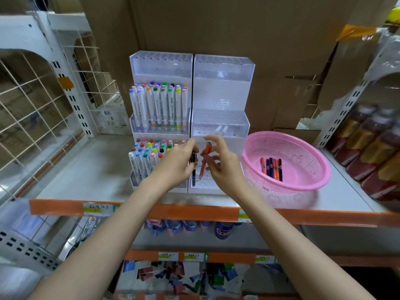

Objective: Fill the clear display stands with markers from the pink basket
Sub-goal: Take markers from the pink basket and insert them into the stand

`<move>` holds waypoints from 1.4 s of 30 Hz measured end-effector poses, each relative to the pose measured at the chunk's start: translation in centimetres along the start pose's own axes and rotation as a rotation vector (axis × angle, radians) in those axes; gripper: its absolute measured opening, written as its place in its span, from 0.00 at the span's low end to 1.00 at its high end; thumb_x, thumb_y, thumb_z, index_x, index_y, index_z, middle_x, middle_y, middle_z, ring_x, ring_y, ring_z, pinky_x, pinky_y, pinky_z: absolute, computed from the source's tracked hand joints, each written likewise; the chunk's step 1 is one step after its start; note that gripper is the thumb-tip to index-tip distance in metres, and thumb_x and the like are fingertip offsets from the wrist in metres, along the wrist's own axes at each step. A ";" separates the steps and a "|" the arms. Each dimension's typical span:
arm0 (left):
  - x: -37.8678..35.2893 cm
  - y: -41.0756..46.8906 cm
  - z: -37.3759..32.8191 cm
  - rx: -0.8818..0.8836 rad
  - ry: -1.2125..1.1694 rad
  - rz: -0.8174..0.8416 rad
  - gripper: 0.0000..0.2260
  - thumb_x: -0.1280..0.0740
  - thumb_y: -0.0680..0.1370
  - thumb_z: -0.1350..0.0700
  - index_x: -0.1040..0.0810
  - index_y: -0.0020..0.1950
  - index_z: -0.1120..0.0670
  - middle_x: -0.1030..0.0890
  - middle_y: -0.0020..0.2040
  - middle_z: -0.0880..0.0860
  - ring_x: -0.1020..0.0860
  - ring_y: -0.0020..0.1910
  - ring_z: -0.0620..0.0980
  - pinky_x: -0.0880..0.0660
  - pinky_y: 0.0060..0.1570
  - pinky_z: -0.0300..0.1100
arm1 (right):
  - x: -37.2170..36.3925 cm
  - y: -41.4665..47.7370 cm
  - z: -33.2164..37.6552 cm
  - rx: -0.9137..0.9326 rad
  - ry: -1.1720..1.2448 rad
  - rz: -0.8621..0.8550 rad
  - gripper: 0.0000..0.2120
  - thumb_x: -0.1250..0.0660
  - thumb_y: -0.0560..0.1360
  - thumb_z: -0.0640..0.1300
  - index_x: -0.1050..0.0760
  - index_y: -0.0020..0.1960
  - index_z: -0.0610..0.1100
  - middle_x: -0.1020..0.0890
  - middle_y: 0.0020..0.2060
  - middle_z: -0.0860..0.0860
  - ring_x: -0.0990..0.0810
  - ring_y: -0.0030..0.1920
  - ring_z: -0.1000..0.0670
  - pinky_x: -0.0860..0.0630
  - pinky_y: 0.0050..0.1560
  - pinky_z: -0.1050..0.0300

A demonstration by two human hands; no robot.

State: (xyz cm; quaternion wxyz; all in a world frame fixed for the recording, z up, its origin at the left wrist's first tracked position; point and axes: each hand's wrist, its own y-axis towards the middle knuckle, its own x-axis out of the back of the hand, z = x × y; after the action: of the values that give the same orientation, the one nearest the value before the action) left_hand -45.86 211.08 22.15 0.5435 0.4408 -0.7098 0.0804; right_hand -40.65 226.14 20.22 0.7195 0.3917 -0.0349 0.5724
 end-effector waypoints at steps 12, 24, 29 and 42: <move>1.0 0.2 0.4 0.017 0.070 -0.058 0.09 0.30 0.75 0.56 0.19 0.55 0.54 0.18 0.49 0.51 0.23 0.51 0.51 0.27 0.57 0.51 | -0.1 0.0 0.1 -0.030 0.014 -0.001 0.19 0.36 0.77 0.32 0.34 0.66 0.43 0.22 0.45 0.53 0.19 0.40 0.48 0.19 0.44 0.47; 0.9 0.4 0.9 0.033 0.079 -0.063 0.09 0.32 0.76 0.50 0.21 0.53 0.52 0.19 0.47 0.46 0.24 0.50 0.48 0.31 0.59 0.51 | -0.1 0.0 -0.3 -0.106 -0.002 0.013 0.18 0.36 0.79 0.36 0.35 0.65 0.46 0.21 0.46 0.51 0.17 0.40 0.48 0.19 0.42 0.44; 1.0 0.4 0.9 0.045 0.051 -0.060 0.08 0.32 0.76 0.51 0.21 0.53 0.52 0.19 0.45 0.45 0.24 0.49 0.47 0.30 0.58 0.51 | -0.4 0.2 -0.1 -0.126 -0.007 0.041 0.16 0.37 0.79 0.35 0.35 0.65 0.44 0.19 0.48 0.47 0.18 0.39 0.46 0.20 0.43 0.45; 0.8 0.2 1.2 0.036 0.012 -0.062 0.07 0.32 0.76 0.52 0.19 0.52 0.52 0.20 0.43 0.45 0.24 0.47 0.48 0.28 0.54 0.51 | -0.8 0.3 -0.4 -0.107 -0.127 0.155 0.09 0.38 0.78 0.33 0.33 0.56 0.40 0.18 0.47 0.46 0.19 0.44 0.44 0.22 0.45 0.43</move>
State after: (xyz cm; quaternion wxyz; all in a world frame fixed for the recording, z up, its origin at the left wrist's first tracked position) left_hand -46.84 210.04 22.42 0.5420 0.4717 -0.6910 0.0792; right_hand -41.32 225.77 19.69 0.6893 0.3841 -0.1411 0.5979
